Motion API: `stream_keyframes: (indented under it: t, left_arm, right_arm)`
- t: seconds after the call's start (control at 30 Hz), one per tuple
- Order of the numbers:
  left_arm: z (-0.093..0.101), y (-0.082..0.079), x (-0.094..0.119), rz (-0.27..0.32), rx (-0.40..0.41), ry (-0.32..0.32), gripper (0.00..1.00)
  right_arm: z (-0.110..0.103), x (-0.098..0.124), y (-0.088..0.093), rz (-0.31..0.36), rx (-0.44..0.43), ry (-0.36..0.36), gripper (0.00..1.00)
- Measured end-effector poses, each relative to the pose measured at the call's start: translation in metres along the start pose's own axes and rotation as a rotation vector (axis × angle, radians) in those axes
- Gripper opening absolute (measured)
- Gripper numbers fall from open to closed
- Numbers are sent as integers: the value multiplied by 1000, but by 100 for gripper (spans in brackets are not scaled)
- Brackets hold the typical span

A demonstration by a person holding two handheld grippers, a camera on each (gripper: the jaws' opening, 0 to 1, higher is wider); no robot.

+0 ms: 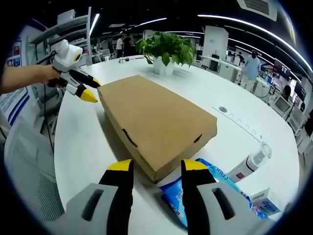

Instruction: Operate the shoe box by opening the lid, removing the specified soft item, and placing it in the target area until the item is outside and the box remains undamaged.

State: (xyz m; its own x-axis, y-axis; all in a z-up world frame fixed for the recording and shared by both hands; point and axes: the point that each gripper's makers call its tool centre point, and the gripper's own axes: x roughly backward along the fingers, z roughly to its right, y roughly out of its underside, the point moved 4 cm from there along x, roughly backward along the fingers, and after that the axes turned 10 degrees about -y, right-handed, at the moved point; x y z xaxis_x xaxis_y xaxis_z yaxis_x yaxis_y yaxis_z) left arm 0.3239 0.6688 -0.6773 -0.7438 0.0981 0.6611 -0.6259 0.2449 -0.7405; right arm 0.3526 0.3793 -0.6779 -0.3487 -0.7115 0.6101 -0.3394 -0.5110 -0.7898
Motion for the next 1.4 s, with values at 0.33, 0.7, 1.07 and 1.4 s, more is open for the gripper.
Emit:
stream_keyframes:
  t: [0.33, 0.7, 1.07, 1.4]
  left_arm:
    - [9, 1, 26, 59, 16, 2, 59]
    - [23, 2, 53, 124, 0, 25, 70]
    - [36, -2, 80, 184, 31, 26, 81]
    - [51, 9, 102, 192, 47, 14, 86]
  right_arm:
    - [0, 32, 9, 21, -3, 52, 47]
    - [6, 75, 24, 53, -41, 153, 56]
    - [3, 118, 44, 94, -107, 260, 64]
    - [-14, 146, 59, 112, -159, 324, 70]
